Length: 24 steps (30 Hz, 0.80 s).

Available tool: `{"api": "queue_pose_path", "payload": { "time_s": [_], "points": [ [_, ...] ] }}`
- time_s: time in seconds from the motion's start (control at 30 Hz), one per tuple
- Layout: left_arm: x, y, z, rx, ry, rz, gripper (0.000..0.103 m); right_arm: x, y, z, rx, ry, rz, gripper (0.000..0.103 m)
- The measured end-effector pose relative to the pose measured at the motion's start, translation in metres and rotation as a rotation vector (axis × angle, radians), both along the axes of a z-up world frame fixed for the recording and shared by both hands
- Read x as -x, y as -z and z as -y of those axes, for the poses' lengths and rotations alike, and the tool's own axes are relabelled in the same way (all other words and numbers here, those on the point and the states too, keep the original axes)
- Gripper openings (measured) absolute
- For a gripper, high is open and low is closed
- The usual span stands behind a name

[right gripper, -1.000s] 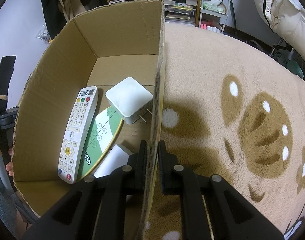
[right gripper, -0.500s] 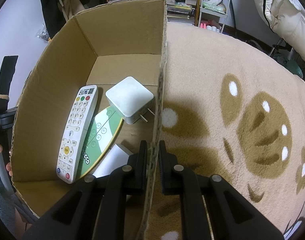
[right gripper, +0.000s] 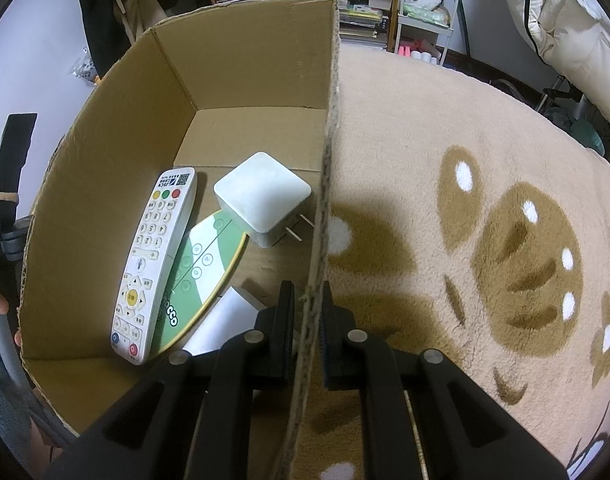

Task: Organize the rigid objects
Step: 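Grasp the white router box with the left tool, then lift the router box with the left tool and carry it over the box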

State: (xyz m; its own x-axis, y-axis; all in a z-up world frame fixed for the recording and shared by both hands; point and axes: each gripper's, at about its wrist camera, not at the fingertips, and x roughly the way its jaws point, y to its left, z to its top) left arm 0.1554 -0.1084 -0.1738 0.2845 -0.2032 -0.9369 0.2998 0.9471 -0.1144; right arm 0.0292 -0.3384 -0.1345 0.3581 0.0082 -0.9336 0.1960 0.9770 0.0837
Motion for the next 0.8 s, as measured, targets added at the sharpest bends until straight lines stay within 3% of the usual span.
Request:
{"api": "queue_pose_path", "payload": {
  "time_s": [0.1, 0.2, 0.27, 0.33, 0.4, 0.6, 0.8],
  "points": [
    [0.006, 0.001, 0.005, -0.067, 0.026, 0.003, 0.097, 0.0, 0.0, 0.001, -0.001, 0.001, 0.0, 0.011],
    [0.017, 0.004, 0.016, -0.185, 0.077, 0.031, 0.091, 0.0, 0.0, 0.0, -0.001, 0.001, 0.0, 0.011],
    [0.02, 0.001, 0.018, -0.186, 0.057, 0.019, 0.083, 0.001, 0.0, 0.0, -0.002, 0.001, 0.001, 0.011],
    [0.022, -0.003, 0.019, -0.171, 0.055, 0.004, 0.063, 0.001, -0.001, -0.002, -0.002, 0.001, 0.001, 0.011],
    [0.027, -0.008, 0.025, -0.186, 0.078, 0.013, 0.051, 0.001, -0.001, -0.001, -0.002, 0.002, 0.002, 0.011],
    [0.034, -0.013, 0.017, -0.213, 0.051, 0.025, 0.048, 0.001, -0.001, -0.001, -0.003, 0.002, 0.002, 0.011],
    [0.035, -0.036, 0.006, -0.206, 0.013, 0.112, 0.048, 0.001, -0.001, -0.001, -0.002, 0.002, 0.002, 0.011]
  ]
}}
